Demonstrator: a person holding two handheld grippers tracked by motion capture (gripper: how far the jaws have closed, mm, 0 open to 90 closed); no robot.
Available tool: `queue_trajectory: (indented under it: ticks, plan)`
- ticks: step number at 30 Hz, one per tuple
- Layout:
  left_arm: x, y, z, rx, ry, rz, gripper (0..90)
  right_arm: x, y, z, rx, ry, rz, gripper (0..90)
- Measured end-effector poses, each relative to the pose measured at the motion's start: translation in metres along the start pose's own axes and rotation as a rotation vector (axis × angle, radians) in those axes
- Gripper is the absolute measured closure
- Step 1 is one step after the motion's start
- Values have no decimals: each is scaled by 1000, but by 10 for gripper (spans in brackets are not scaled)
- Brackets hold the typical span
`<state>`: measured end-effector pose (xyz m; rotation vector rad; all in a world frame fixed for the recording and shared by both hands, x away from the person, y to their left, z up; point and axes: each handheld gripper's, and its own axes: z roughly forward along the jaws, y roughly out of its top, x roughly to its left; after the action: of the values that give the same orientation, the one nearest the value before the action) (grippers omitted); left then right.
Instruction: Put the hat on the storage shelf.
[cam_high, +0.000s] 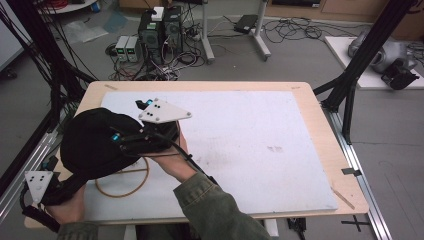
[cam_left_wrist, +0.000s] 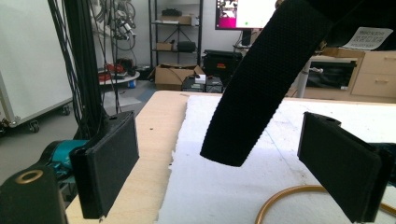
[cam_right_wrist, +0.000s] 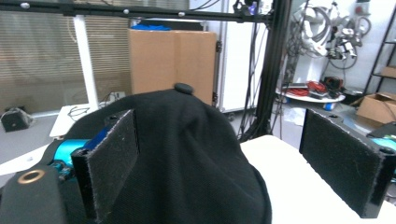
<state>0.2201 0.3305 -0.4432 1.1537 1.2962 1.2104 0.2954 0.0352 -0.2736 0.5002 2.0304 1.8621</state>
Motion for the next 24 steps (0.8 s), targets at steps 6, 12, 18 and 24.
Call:
queue_trajectory:
  ticks: [6, 12, 18, 24]
  plan:
    - [0, -1, 1, 5, -3, 0, 127, -14, -3, -16, 4, -57, 3, 114]
    - [0, 0, 0, 1, -3, -2, 127, -32, -5, -36, -14, -143, 18, 114]
    - [-1, 0, 1, -1, -5, 1, 127, -51, -11, -59, -18, -203, 32, 115]
    - [-1, 0, 1, -1, -3, 1, 127, -66, -21, -78, -28, -260, 52, 115]
